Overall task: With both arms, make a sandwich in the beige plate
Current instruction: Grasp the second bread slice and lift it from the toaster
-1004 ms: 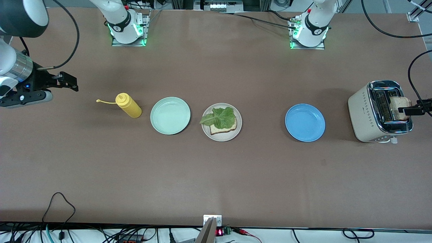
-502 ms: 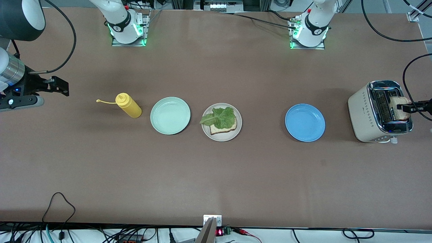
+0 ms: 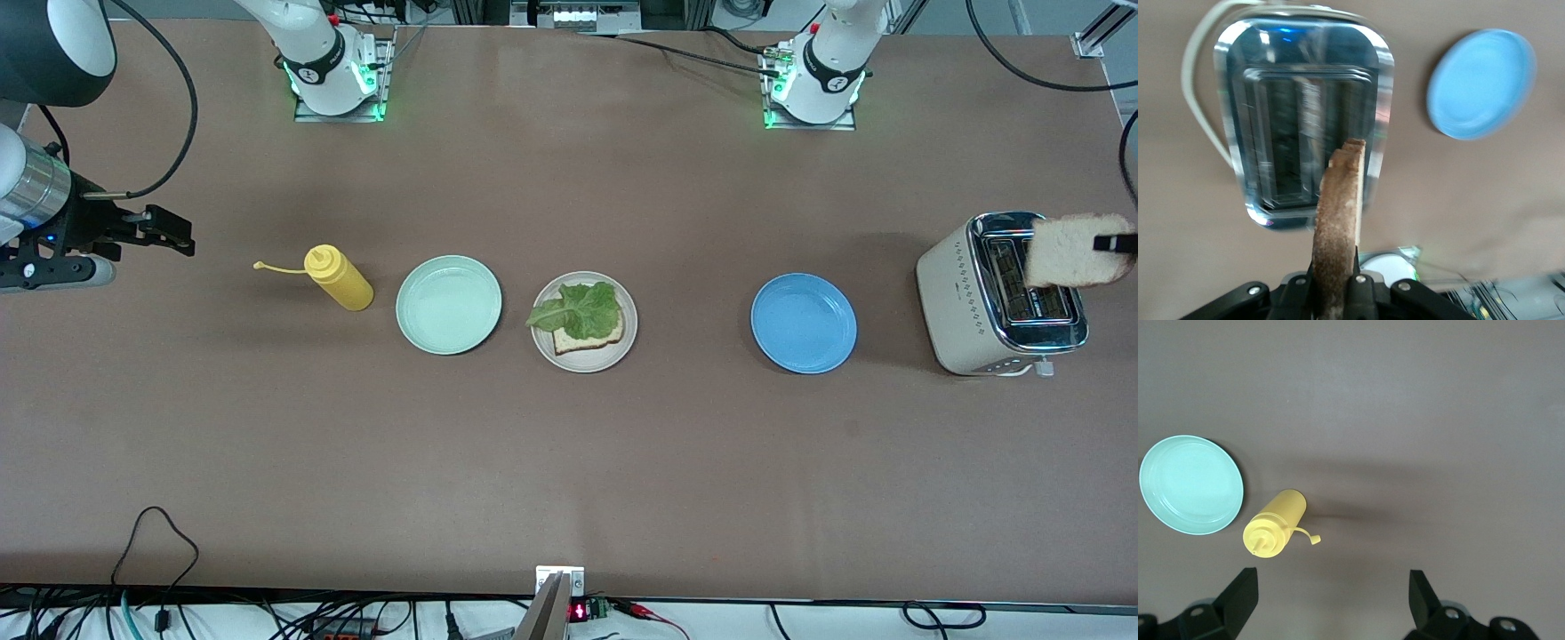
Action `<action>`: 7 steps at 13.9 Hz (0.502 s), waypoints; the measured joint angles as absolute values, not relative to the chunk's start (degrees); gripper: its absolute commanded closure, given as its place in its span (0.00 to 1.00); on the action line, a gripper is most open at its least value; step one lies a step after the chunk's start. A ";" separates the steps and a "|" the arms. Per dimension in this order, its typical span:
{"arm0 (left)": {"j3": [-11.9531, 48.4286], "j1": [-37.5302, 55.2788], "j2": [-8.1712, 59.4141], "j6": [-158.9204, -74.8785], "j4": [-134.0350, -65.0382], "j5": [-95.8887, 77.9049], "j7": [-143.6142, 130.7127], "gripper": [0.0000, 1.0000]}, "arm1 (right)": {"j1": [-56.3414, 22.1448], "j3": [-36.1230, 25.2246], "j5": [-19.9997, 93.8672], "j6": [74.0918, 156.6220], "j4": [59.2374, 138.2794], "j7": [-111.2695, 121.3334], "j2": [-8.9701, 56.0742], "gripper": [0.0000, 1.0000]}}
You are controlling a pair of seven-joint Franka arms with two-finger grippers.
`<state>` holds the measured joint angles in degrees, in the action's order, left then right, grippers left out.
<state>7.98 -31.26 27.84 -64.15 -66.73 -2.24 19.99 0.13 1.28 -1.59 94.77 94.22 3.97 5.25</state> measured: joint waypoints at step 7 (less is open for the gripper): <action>24.42 -26.80 28.28 -67.31 -72.21 -21.85 10.52 1.00 | 0.92 1.23 -1.58 94.73 93.79 3.29 5.70 0.00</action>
